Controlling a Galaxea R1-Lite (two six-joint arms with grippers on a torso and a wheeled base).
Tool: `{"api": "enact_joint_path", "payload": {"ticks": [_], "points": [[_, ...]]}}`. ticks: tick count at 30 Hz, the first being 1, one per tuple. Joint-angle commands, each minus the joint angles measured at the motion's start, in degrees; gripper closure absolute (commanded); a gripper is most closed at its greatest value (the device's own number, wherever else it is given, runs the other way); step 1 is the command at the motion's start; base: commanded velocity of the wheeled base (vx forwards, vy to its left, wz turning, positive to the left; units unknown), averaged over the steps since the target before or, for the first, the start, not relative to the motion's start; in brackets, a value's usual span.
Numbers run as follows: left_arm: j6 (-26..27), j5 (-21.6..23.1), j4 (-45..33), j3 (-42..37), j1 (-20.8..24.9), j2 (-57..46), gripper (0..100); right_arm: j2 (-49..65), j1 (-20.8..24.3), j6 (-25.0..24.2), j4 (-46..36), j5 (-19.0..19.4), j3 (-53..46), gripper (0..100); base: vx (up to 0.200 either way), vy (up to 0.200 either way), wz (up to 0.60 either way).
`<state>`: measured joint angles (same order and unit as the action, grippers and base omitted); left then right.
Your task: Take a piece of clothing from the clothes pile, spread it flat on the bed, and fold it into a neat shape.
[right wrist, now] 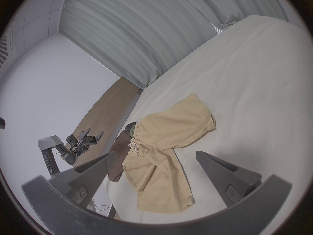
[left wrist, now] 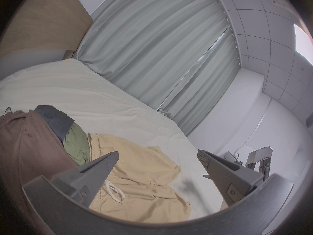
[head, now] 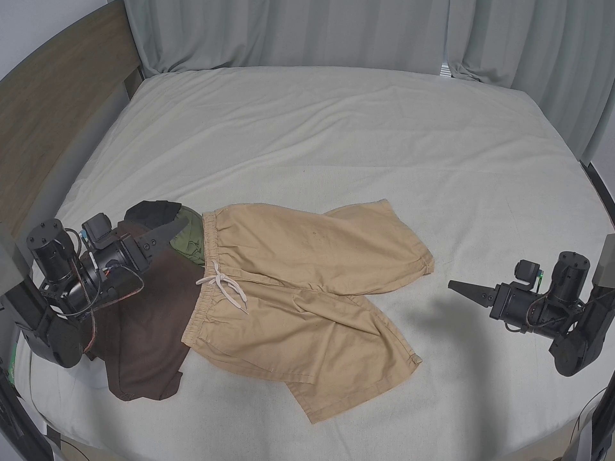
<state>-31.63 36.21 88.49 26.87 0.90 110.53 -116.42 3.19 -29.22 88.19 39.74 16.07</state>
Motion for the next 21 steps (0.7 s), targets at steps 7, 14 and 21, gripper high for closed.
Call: {"api": "enact_joint_path", "payload": {"ticks": [7, 14, 21], "points": [[0.0, 0.0, 0.0, 0.8, -1.7, 0.6, 0, -7.9, 0.5, 0.3, 0.1, -0.5, -1.0, 0, 0.0, 0.0, 0.0], [0.1, 0.1, 0.0, 0.8, -2.3, 1.8, 0, -11.8, 1.2, 0.2, 0.0, -0.5, -2.4, 0, 0.0, 0.0, 0.0], [0.2, 0.1, 0.0, 0.6, -2.2, 1.6, 0, -15.7, 3.7, 0.0, 0.1, -0.5, -2.7, 0, 0.0, 0.0, 0.0]]}}
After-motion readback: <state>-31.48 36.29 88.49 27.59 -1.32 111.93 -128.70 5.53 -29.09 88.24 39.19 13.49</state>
